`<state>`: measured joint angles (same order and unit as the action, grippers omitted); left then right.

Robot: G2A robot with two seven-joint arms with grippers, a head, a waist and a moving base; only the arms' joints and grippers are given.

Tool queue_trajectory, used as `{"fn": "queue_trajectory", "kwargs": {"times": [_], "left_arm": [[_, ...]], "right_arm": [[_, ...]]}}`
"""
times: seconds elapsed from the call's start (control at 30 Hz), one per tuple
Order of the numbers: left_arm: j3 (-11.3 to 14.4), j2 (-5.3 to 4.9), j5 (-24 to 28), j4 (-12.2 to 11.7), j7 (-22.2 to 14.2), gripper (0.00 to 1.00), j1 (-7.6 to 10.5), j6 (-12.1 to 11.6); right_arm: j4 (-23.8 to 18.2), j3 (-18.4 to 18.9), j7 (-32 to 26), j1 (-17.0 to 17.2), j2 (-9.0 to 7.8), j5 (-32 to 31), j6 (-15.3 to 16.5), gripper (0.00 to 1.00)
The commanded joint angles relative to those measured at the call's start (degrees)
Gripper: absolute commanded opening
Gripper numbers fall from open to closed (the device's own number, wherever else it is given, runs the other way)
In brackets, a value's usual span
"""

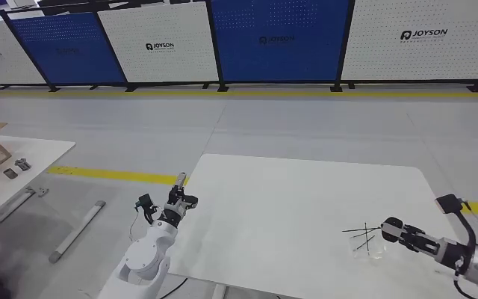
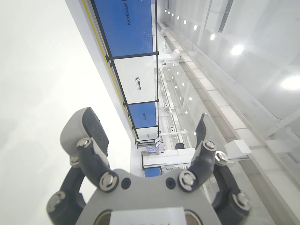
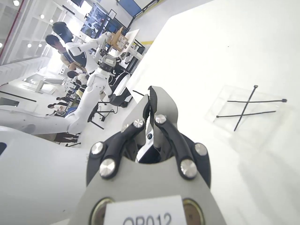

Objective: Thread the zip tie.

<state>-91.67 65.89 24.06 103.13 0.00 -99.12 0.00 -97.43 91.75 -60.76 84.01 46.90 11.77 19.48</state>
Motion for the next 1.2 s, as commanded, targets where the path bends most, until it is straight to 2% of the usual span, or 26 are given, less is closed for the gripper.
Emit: {"fn": "queue_trajectory", "kwargs": {"times": [0.0, 0.1, 0.27, 0.37, 0.43, 0.47, 0.97, 1.17], "left_arm": [[0.0, 0.0, 0.0, 0.0, 0.0, 1.0, 0.0, 0.0], [0.0, 0.0, 0.0, 0.0, 0.0, 1.0, 0.0, 0.0], [0.0, 0.0, 0.0, 0.0, 0.0, 1.0, 0.0, 0.0], [0.0, 0.0, 0.0, 0.0, 0.0, 1.0, 0.0, 0.0], [0.0, 0.0, 0.0, 0.0, 0.0, 1.0, 0.0, 0.0], [0.0, 0.0, 0.0, 0.0, 0.0, 1.0, 0.0, 0.0], [0.0, 0.0, 0.0, 0.0, 0.0, 1.0, 0.0, 0.0], [0.0, 0.0, 0.0, 0.0, 0.0, 1.0, 0.0, 0.0]], "right_arm": [[-0.9, -0.36, 2.3, 0.14, 0.13, -1.34, 0.01, 0.0], [-2.29, -0.59, 4.77, -0.63, 0.46, -1.68, 0.01, 0.0], [-6.63, -3.0, 9.17, -3.31, 1.26, -9.3, 0.01, 0.0], [-5.8, -8.16, 13.77, -5.92, 1.76, -18.29, 0.01, 0.0], [-3.84, -12.21, 17.45, -8.45, 2.03, -23.87, 0.01, 0.0], [-3.09, -13.56, 18.25, -9.01, 2.14, -24.36, 0.01, 0.0], [-3.27, -13.81, 19.41, -8.87, 2.26, -24.25, 0.01, 0.0], [-2.38, -15.1, 21.89, -12.05, 2.41, -22.13, 0.01, 0.0]]}}
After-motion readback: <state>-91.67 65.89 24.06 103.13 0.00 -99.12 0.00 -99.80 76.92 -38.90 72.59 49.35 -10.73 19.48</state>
